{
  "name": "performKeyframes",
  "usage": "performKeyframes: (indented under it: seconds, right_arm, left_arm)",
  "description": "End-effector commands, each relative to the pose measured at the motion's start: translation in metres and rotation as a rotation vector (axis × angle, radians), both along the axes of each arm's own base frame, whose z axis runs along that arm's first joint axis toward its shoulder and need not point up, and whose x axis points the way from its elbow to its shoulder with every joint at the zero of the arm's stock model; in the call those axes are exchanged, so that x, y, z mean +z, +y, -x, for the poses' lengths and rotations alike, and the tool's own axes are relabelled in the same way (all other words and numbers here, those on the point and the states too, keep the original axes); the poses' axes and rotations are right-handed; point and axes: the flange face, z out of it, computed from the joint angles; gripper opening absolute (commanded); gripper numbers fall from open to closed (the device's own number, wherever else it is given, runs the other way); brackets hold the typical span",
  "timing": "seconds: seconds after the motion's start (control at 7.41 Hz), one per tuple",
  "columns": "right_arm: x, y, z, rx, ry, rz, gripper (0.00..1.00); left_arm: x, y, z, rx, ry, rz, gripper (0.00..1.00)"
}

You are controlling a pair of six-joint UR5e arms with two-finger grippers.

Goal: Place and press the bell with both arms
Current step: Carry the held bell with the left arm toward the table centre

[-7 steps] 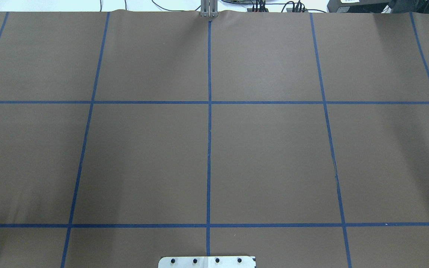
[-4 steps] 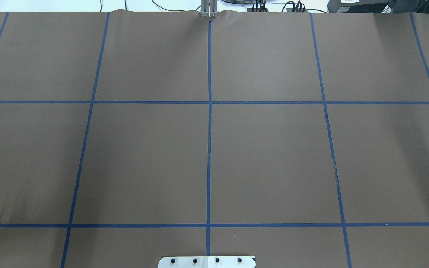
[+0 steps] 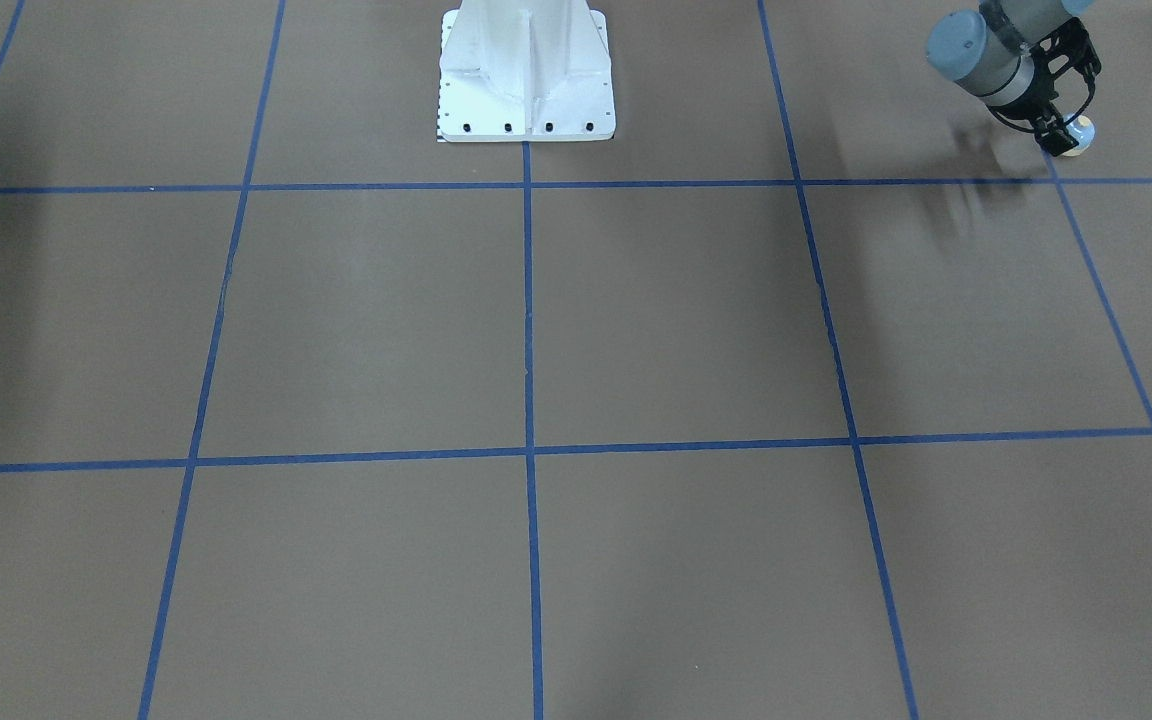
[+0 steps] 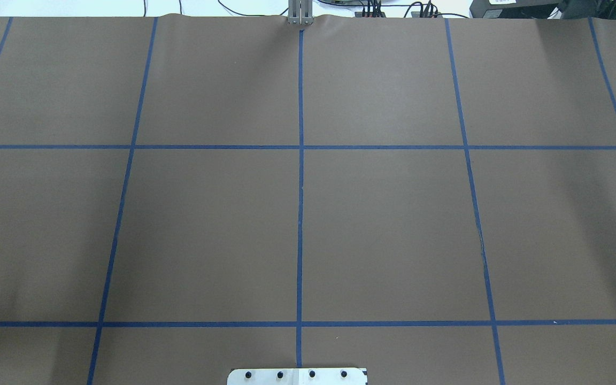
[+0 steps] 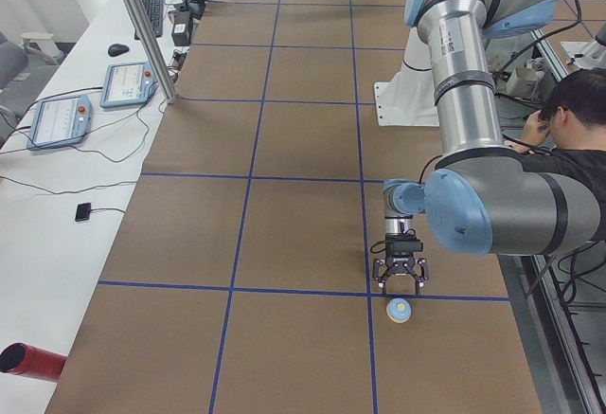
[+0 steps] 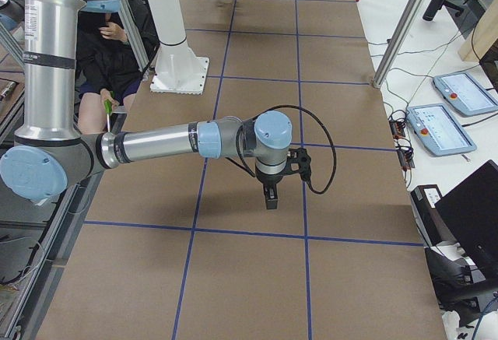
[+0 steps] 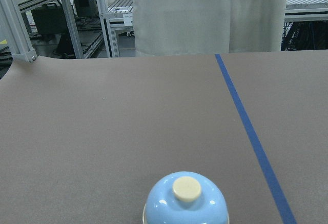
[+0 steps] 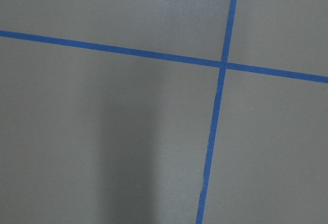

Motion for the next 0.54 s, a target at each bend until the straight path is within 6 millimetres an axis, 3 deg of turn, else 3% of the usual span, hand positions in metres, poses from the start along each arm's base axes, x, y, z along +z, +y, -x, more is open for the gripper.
performKeyframes:
  seconds: [0.0,0.4]
  right_arm:
    - [0.001,0.0,0.0,-0.001,0.0,0.001,1.0]
    - [-0.001,-0.001,0.0,-0.001,0.0,-0.002,1.0]
  left_arm:
    - [0.022,0.001,0.004,0.003,-0.008,0.0,1.0]
    - [0.041,0.001,0.009,0.014,-0.011,0.003,1.0]
